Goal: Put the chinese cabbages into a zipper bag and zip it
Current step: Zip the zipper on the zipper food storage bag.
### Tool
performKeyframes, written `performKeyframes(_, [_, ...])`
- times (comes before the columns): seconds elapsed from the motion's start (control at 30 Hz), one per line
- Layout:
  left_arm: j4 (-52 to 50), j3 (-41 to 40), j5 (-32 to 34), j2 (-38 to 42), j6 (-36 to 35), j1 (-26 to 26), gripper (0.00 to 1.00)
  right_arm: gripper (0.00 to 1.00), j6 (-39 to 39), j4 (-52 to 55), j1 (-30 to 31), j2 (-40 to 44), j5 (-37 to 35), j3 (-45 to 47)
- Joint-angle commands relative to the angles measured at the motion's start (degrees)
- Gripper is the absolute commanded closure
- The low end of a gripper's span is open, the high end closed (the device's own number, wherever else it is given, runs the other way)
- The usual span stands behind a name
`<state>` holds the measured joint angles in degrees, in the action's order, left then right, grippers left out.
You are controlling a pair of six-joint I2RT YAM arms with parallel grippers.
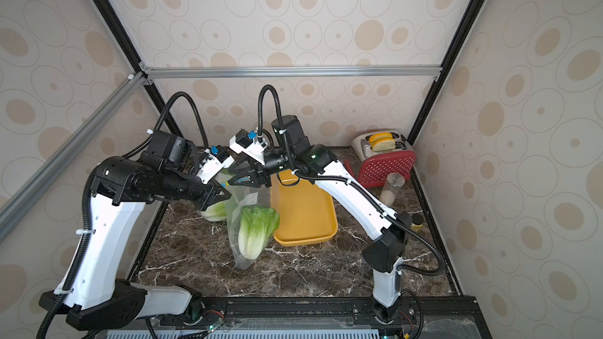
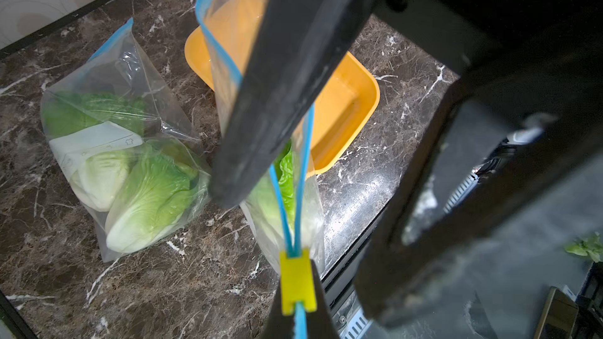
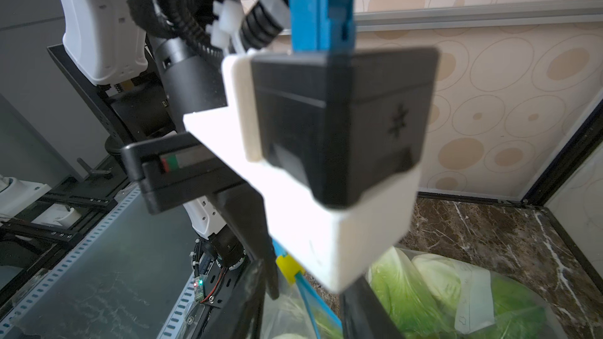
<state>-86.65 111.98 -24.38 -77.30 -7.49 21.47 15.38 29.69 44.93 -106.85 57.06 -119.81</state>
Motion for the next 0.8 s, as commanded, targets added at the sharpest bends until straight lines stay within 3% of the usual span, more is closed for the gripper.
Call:
performKeyframes(0.0, [0.78, 0.25, -1.54, 1.01, -1.65, -0.29, 1.00, 0.63, 1.88, 1.34, 0.53, -0.82, 2.88, 0.85])
performKeyframes(0.33, [0.79, 0.12, -2.66, 0.62, -1.92, -0.29, 1.00, 0.65, 3.06, 3.49, 0.95, -1.98, 4.48, -0.04])
performKeyframes(0.77, [0.88, 0.69, -2.95, -0.16, -2.35, -0.30, 1.00, 0.82, 4.22, 5.92, 1.70, -2.99, 3.87, -1.97])
